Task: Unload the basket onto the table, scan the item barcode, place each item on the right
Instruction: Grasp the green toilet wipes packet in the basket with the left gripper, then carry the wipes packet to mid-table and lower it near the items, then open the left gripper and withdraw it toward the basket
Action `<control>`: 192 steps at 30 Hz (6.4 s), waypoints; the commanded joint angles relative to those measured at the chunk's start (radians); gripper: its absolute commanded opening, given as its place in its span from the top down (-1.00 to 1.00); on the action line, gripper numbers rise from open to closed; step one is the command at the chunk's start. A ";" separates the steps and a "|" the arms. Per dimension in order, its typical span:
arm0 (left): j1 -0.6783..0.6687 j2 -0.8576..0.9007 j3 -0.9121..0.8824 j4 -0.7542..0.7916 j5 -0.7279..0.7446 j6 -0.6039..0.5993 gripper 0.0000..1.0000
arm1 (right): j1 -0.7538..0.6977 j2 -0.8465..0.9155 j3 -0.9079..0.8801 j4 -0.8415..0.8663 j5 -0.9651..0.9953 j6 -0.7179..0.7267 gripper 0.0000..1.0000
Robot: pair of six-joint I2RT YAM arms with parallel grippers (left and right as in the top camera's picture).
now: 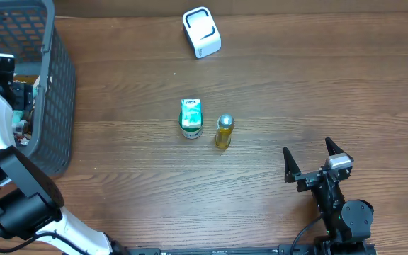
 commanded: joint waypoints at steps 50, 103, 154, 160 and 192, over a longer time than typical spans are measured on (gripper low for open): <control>0.051 -0.315 0.020 0.081 0.228 -0.474 0.61 | -0.006 -0.002 -0.010 0.003 0.006 -0.004 -1.00; -0.838 -0.298 -0.425 -0.290 0.192 -1.045 0.68 | -0.006 -0.002 -0.010 0.003 0.006 -0.004 -1.00; -0.783 -0.276 -0.204 -0.499 0.090 -0.962 -0.34 | -0.006 -0.002 -0.010 0.003 0.006 -0.004 -1.00; -0.694 -0.276 -0.079 -0.559 0.089 -0.881 -0.38 | -0.006 -0.002 -0.010 0.002 0.005 -0.004 -1.00; -0.425 -0.275 -0.056 -0.585 0.058 -0.812 -1.00 | -0.006 -0.002 -0.010 0.003 0.006 -0.004 -1.00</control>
